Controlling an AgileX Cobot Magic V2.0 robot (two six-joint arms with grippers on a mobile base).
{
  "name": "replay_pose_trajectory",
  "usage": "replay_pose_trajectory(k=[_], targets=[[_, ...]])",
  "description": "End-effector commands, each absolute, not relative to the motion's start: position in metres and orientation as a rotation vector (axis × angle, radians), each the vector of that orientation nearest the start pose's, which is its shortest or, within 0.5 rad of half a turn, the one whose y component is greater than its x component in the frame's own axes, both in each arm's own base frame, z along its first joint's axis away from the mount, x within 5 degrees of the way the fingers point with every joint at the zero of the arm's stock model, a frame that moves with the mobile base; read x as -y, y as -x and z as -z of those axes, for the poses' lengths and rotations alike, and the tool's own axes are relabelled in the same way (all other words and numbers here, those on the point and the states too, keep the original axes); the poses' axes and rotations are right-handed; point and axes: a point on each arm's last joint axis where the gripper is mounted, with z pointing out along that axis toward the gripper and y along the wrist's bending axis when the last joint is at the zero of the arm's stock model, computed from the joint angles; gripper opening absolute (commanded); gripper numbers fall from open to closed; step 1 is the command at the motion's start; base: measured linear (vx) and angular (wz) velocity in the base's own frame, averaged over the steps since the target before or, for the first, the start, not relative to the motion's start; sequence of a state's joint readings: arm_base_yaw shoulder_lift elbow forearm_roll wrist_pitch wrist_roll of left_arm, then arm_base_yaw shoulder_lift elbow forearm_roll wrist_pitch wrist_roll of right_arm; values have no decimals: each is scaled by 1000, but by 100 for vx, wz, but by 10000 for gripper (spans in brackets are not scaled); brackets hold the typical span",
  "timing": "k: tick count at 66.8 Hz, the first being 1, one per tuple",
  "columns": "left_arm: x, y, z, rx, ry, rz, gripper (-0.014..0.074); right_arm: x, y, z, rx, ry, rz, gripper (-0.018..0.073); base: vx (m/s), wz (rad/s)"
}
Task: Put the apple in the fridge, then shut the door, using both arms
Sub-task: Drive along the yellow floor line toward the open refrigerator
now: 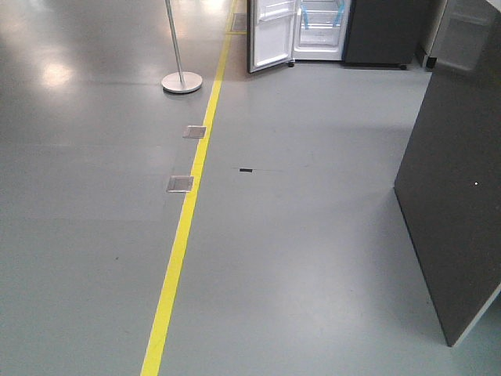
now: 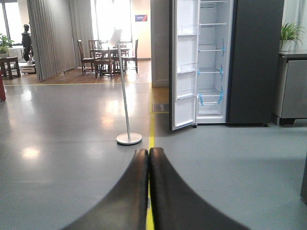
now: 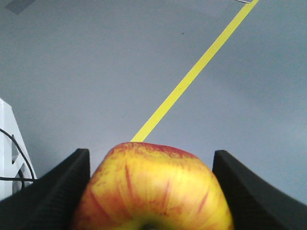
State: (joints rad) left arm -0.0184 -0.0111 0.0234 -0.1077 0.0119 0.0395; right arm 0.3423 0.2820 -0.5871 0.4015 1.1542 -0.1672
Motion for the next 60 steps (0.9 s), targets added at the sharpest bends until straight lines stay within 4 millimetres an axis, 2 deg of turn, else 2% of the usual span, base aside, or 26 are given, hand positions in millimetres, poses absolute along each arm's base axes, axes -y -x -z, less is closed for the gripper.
replay_pose_trajectory(k=[1,60], targets=[[0,-53,-218,-1397,48,74,-6,-42,-17,-310,-2166,554,-624,122,15,-1],[0,-53,-218,-1397,48,74,-6,-42,-17,-310,-2166,554,-624,122,18,-4]])
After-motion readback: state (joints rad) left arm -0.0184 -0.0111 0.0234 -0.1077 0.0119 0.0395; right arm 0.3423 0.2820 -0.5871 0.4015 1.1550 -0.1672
